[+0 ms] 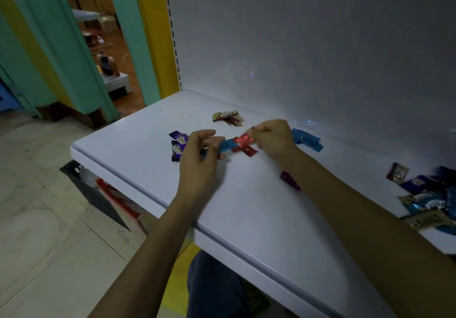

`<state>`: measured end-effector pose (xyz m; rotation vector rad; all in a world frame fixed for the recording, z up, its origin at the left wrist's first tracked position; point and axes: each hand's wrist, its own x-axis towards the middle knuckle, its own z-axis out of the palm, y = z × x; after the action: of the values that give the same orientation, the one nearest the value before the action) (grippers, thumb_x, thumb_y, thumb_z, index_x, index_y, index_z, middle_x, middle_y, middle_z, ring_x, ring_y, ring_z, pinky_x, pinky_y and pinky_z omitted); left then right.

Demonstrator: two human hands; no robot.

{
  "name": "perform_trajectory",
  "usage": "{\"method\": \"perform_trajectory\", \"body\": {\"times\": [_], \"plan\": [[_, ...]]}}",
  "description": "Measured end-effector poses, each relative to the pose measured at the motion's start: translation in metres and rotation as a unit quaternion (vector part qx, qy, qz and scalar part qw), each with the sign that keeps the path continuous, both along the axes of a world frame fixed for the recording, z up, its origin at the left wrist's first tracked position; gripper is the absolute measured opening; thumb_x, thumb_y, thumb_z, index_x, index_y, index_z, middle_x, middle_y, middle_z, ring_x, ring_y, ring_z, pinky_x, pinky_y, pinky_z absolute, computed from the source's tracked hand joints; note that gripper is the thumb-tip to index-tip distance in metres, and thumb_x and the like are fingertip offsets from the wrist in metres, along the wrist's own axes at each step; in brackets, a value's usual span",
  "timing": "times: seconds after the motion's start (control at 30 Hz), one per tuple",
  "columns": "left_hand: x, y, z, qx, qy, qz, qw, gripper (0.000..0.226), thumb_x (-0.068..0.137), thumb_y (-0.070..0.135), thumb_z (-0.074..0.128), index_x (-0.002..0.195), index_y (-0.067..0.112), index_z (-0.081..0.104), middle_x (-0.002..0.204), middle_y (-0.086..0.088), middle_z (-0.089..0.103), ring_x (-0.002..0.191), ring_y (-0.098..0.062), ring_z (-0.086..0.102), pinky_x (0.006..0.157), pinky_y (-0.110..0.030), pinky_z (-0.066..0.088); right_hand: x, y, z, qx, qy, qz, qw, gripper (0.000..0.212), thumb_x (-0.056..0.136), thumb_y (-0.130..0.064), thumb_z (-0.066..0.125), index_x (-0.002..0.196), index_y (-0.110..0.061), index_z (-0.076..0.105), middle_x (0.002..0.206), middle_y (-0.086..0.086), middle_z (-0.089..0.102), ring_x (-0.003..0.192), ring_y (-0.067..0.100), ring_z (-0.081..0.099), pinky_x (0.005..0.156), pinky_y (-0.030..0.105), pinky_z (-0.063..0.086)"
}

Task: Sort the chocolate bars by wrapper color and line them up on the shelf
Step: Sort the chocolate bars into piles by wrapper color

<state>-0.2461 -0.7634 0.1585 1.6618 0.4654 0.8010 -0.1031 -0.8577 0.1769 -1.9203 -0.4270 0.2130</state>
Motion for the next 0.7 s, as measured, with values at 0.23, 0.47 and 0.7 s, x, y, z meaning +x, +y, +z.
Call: {"method": "perform_trajectory", "body": {"times": [0.23,0.47,0.7], "plan": [[0.003,0.002,-0.001,-0.005,0.004,-0.003,1.0,0.04,0.093,0.007,0.059,0.124,0.026,0.044,0.106,0.012,0.064,0.103,-0.012,0.065,0.085,-0.027,0.056,-0.007,0.002,-0.009,-0.087,-0.178,-0.029,0.98,0.016,0.09,-0.029,0.063,0.086,-0.014,0.058,0.092,0.004,0.055,0.077,0.012,0.054,0.069,0.028,0.045],[0.002,-0.001,0.003,0.024,0.016,-0.029,0.999,0.044,0.09,0.01,0.063,0.128,0.022,0.044,0.104,0.015,0.063,0.096,-0.006,0.065,0.08,-0.021,0.056,-0.035,-0.01,0.018,0.1,0.046,0.145,0.983,0.016,0.087,-0.001,0.064,0.101,0.005,0.067,0.057,-0.007,0.064,0.044,-0.002,0.056,0.043,0.01,0.041],[0.005,-0.012,-0.002,0.258,0.16,-0.067,0.95,0.043,0.093,0.033,0.058,0.134,0.021,0.048,0.131,0.005,0.055,0.121,-0.013,0.048,0.092,-0.023,0.036,0.039,-0.074,0.008,0.089,0.04,-0.137,0.986,0.007,0.083,-0.01,0.071,0.088,-0.006,0.07,0.072,0.002,0.064,0.052,0.004,0.061,0.051,0.017,0.05]]}}
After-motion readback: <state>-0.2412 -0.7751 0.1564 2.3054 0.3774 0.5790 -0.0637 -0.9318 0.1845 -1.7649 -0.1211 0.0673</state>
